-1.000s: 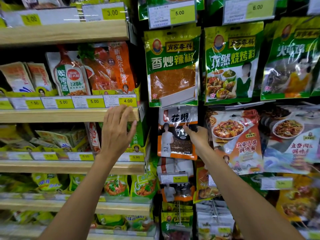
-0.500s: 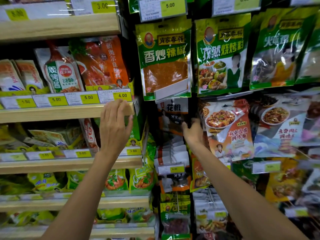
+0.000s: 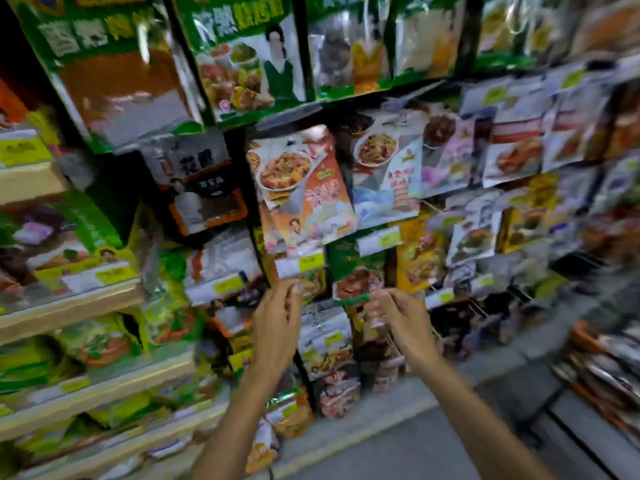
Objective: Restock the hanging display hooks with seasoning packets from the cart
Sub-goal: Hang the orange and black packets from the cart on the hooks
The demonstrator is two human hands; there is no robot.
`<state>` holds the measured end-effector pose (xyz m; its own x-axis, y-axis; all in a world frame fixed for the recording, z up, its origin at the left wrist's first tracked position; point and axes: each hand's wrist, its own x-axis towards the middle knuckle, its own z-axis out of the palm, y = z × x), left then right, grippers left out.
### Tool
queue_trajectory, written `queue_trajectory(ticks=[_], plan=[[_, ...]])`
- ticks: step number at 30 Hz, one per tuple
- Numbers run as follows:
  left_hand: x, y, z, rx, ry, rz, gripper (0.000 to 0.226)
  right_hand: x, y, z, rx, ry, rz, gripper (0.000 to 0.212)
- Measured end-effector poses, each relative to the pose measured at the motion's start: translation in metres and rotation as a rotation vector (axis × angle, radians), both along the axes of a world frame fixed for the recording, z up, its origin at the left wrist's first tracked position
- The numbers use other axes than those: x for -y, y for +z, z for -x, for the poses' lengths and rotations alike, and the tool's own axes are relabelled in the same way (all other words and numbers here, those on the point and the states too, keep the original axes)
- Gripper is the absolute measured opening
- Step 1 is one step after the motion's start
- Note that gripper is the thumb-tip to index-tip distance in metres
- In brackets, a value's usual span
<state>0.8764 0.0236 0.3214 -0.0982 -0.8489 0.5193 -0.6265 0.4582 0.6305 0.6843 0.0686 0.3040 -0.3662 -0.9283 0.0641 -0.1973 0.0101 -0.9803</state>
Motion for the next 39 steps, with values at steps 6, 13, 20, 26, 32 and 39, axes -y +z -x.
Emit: queue_trajectory(ticks=[6,13,20,26,32,39], plan=[[-0.07,-0.089,0.152,-0.129,-0.3,-0.592,0.024,-0.137,-0.072,0.141,-0.089,-0.236,-0.24,0.025],[-0.151,-0.149,0.29,-0.099,-0.493,-0.807,0.025,-0.262,-0.12,0.248,-0.043,-0.486,-0.474,0.023],[-0.15,-0.149,0.387,0.07,-0.65,-0.808,0.02,-0.285,-0.133,0.31,0.109,-0.679,-0.463,0.021],[-0.109,-0.162,0.494,0.124,-0.752,-0.794,0.017,-0.262,-0.143,0.391,0.171,-0.872,-0.423,0.023],[-0.045,-0.164,0.618,0.237,-0.87,-0.664,0.017,-0.218,-0.151,0.494,0.175,-1.034,-0.455,0.029],[0.045,-0.2,0.756,0.411,-0.793,-0.417,0.023,-0.157,-0.21,0.61,0.285,-1.117,-0.473,0.019]])
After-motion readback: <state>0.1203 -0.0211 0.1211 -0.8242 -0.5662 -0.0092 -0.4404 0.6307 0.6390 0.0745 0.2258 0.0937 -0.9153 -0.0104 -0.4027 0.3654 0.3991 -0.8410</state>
